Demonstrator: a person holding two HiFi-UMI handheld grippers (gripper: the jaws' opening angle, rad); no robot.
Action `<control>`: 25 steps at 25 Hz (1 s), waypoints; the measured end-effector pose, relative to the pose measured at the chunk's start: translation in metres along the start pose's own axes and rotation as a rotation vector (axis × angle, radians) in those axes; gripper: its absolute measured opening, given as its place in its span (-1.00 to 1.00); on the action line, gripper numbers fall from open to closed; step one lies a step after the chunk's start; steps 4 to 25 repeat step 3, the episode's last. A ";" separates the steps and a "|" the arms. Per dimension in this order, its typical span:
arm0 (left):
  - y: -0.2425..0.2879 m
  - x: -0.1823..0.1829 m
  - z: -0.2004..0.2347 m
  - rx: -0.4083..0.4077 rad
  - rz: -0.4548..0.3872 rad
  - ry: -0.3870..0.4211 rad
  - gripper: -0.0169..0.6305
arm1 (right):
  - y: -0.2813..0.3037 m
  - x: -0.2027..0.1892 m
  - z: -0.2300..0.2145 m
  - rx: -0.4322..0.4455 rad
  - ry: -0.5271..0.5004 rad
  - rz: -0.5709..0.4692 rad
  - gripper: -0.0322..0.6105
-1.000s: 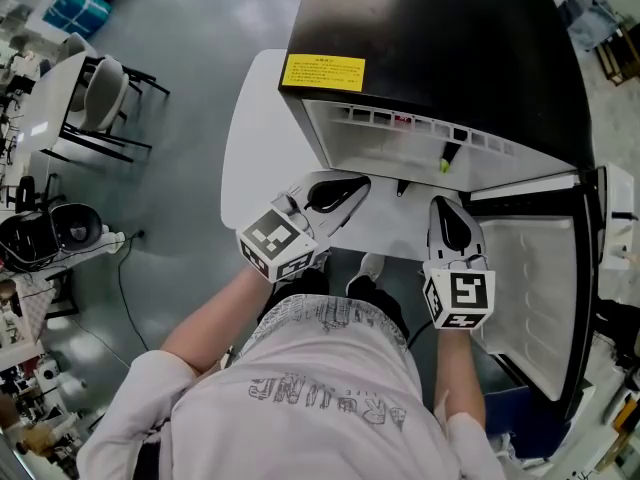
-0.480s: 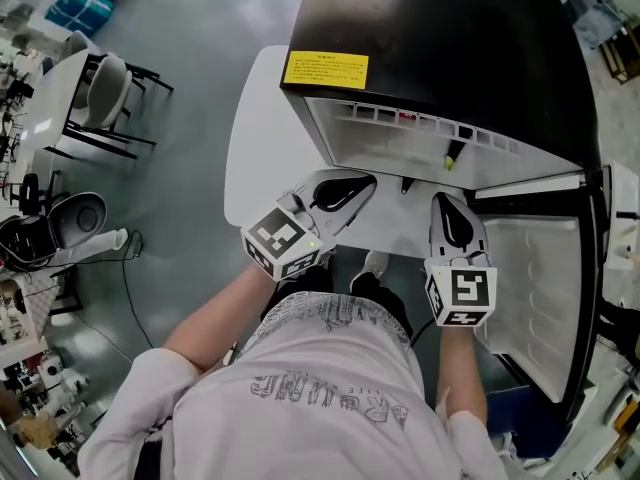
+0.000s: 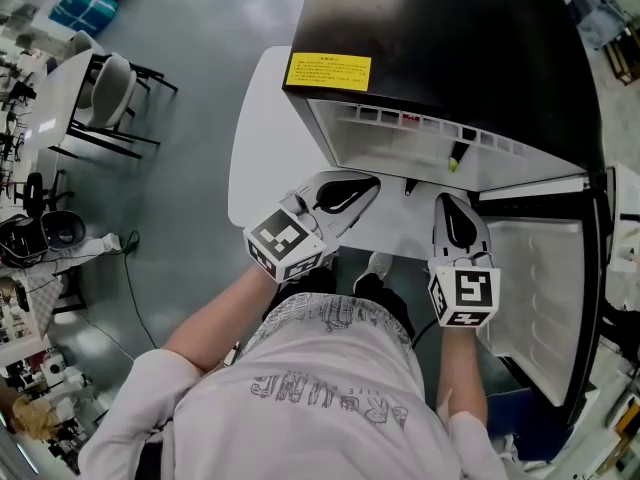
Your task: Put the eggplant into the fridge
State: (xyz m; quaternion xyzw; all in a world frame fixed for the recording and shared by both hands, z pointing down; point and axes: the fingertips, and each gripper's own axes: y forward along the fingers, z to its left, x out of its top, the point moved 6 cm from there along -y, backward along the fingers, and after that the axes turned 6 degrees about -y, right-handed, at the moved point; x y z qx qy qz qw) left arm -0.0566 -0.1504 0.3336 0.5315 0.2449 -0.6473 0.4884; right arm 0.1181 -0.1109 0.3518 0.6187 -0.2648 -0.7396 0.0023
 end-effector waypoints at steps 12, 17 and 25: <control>0.000 0.000 0.000 0.001 0.000 0.002 -0.93 | 0.001 0.003 0.001 0.003 0.000 -0.010 -0.89; 0.000 0.000 0.000 0.001 0.000 0.002 -0.93 | 0.001 0.003 0.001 0.003 0.000 -0.010 -0.89; 0.000 0.000 0.000 0.001 0.000 0.002 -0.93 | 0.001 0.003 0.001 0.003 0.000 -0.010 -0.89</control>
